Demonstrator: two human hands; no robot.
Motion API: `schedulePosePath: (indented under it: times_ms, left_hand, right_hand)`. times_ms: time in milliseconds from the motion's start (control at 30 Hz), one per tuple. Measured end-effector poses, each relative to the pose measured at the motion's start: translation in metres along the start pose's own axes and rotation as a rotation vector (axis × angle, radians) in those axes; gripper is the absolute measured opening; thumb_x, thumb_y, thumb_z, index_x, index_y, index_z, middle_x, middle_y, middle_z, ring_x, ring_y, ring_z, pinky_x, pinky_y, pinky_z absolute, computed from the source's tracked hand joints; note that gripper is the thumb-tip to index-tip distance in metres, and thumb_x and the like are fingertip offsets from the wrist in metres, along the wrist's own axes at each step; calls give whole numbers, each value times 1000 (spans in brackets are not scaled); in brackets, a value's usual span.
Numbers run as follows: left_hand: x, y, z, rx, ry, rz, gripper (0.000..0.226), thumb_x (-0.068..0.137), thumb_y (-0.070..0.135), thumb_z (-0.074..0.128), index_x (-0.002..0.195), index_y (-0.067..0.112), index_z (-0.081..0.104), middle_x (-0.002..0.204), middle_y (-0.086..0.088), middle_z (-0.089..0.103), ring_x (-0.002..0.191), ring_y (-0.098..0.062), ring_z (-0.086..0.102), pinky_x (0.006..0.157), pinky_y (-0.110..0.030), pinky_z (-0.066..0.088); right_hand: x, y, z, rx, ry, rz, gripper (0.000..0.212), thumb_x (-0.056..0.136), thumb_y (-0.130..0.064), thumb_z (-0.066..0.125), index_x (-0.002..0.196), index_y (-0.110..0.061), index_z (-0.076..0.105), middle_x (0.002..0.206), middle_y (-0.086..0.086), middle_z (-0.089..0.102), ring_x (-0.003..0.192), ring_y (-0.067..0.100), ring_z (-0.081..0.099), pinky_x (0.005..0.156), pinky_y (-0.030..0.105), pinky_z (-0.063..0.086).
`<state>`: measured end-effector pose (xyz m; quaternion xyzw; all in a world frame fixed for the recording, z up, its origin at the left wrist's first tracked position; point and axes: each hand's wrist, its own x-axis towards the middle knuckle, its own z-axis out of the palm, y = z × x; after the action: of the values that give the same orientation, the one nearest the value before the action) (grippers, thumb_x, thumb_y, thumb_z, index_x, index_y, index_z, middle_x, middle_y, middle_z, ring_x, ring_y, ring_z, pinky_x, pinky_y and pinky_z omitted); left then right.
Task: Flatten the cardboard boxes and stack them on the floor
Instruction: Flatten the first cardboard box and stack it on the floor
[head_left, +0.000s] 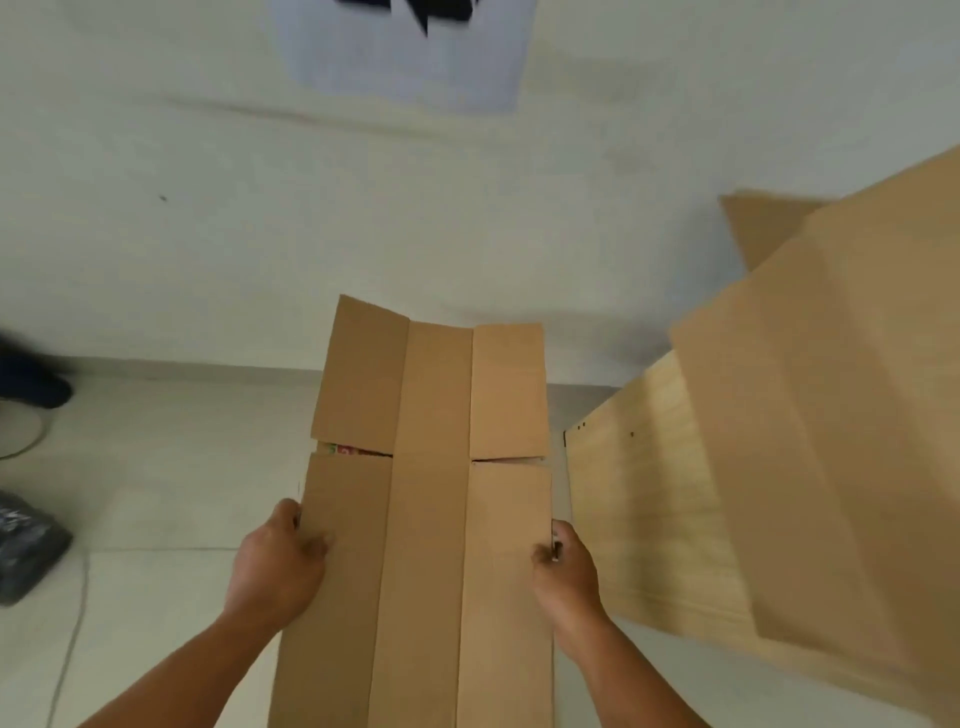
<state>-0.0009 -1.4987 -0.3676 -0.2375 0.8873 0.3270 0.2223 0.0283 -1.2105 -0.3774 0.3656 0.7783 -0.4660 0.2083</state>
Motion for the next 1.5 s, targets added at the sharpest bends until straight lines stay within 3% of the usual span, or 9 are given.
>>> schedulePosePath:
  times_ms: [400, 667, 833, 1000, 1100, 1167, 1233, 1367, 1500]
  left_hand:
    - [212, -136, 188, -28, -48, 32, 17, 92, 28, 65, 97, 17, 53, 86, 3, 63, 75, -18, 61, 62, -34, 49]
    - [289, -171, 241, 119, -204, 88, 25, 86, 37, 68, 86, 18, 51, 86, 4, 63, 80, -12, 59, 61, -25, 43]
    - [319, -183, 246, 200, -288, 77, 35, 80, 47, 73, 85, 17, 55, 89, 2, 63, 82, -14, 62, 67, -28, 52]
    - [322, -180, 248, 149, -338, 97, 42, 85, 41, 70, 109, 15, 48, 108, -3, 61, 94, -21, 62, 82, -39, 58]
    - [312, -170, 254, 62, -365, 59, 64, 90, 35, 66, 138, 14, 29, 124, -9, 56, 102, -26, 60, 71, -35, 57]
    - [305, -162, 260, 37, -378, 39, 77, 91, 33, 64, 148, 14, 15, 134, -13, 52, 111, -31, 57, 75, -35, 54]
    - [300, -156, 265, 6, -374, 19, 84, 93, 29, 62, 152, 14, 4, 137, -15, 49, 117, -34, 55, 85, -42, 54]
    - [295, -149, 266, 51, -355, 11, 92, 94, 15, 50, 153, 17, -21, 139, -18, 49, 118, -33, 55, 94, -43, 53]
    - [298, -150, 267, 96, -328, 29, 93, 94, 14, 50, 154, 17, -21, 137, -17, 50, 109, -31, 56, 87, -40, 54]
  right_hand:
    - [227, 129, 148, 55, -10, 17, 27, 96, -2, 45, 97, -21, 63, 97, 8, 68, 78, 18, 59, 66, 25, 45]
    - [297, 158, 176, -181, 45, 57, 24, 87, -6, 50, 70, -15, 36, 67, -2, 41, 58, 13, 37, 51, 24, 26]
    - [314, 172, 182, -208, -8, 57, 17, 90, -8, 50, 74, -15, 45, 72, 0, 48, 63, 14, 43, 55, 24, 32]
    - [312, 164, 180, -263, 25, 53, 23, 86, -9, 50, 70, -16, 36, 69, -1, 41, 61, 14, 39, 54, 27, 29]
    - [312, 165, 180, -330, 30, 50, 4, 89, -14, 50, 90, -12, 52, 90, 3, 55, 77, 17, 51, 71, 33, 47]
    - [316, 171, 180, -275, -30, 87, 41, 93, -18, 49, 133, -14, 45, 124, 6, 54, 107, 22, 55, 90, 34, 47]
    - [314, 173, 182, -262, -116, 104, 69, 96, -23, 49, 156, -20, 16, 155, 5, 34, 136, 25, 41, 107, 35, 40]
    - [313, 170, 186, -382, -179, 101, 78, 98, -23, 46, 158, -19, -4, 162, 6, 20, 146, 27, 27, 113, 34, 31]
    - [316, 170, 184, -403, -189, 102, 81, 95, -23, 47, 158, -19, -5, 160, 7, 26, 143, 27, 33, 111, 34, 34]
